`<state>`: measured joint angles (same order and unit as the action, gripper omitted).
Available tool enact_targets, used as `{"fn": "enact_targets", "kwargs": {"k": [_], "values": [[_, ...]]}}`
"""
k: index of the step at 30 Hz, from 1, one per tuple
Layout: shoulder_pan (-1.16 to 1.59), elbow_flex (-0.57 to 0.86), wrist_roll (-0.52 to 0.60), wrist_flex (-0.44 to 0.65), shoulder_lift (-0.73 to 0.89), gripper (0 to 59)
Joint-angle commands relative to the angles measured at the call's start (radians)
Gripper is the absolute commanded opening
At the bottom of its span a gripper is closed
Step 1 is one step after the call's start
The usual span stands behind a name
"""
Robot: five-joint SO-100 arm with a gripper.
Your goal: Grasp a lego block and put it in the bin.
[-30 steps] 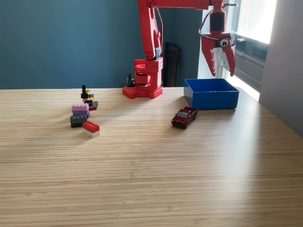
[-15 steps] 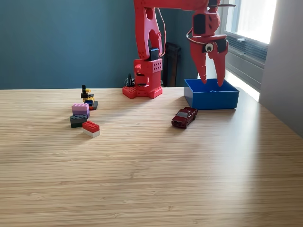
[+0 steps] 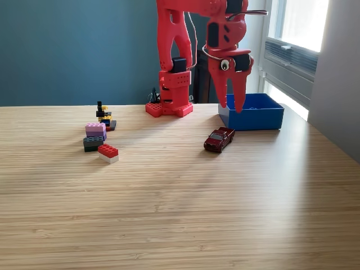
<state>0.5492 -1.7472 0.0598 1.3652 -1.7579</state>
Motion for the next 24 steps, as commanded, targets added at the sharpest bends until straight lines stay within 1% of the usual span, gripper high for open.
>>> {"fn": "enact_targets", "kwargs": {"k": [1,9,16,19,24], "values": [[-0.031,0.005,-0.011,-0.006,-0.015,16.9],[-0.114,0.021,-0.028,-0.009,-0.015,17.3],[-0.305,0.074,0.103,-0.009,-0.015,18.6],[-0.407,0.074,0.141,-0.009,-0.015,18.1],[-0.568,0.075,0.172,-0.009,-0.015,17.5]]}}
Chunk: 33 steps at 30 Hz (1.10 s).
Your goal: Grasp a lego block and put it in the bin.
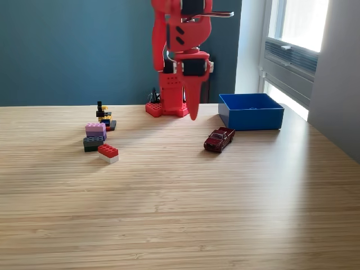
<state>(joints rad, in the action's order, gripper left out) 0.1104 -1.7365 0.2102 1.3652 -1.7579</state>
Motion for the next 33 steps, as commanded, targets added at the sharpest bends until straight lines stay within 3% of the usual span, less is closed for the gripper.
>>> {"fn": "enact_targets", "kwargs": {"k": [1,27,33], "values": [[-0.156,0.066,0.023,-0.009,-0.015,17.7],[-0.480,0.126,-0.074,-0.055,-0.006,21.9],[-0.517,0.202,-0.035,-0.055,0.135,21.6]]}}
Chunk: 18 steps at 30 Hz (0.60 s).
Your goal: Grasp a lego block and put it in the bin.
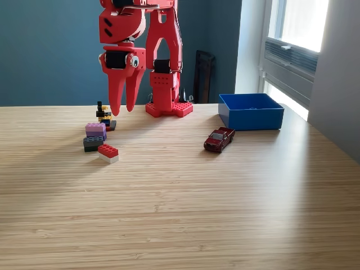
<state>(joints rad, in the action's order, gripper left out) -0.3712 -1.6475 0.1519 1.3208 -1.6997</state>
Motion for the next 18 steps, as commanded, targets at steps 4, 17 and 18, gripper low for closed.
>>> {"fn": "enact_targets", "kwargs": {"k": [4,17,18], "values": [[-0.054,0.150,0.028,-0.009,0.167,21.4],[-0.091,0.259,0.032,-0.009,0.314,21.3],[-0.091,0.264,0.032,-0.009,0.322,21.3]]}}
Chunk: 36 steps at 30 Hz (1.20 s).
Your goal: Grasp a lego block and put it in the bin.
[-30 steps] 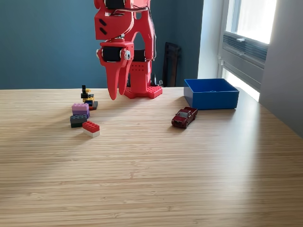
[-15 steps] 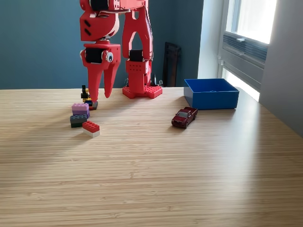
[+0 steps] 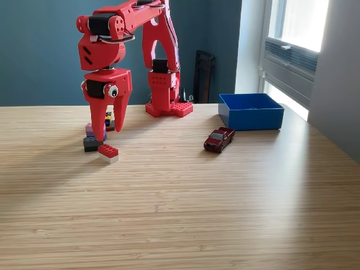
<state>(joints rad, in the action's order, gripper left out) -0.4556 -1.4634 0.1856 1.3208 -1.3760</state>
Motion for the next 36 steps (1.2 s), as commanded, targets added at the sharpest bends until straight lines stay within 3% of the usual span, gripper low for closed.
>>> {"fn": "enact_targets", "kwargs": {"k": [1,36], "values": [[-0.006,0.083,-0.002,-0.009,0.008,21.3],[-0.034,0.250,0.015,-0.009,0.261,16.3]]}}
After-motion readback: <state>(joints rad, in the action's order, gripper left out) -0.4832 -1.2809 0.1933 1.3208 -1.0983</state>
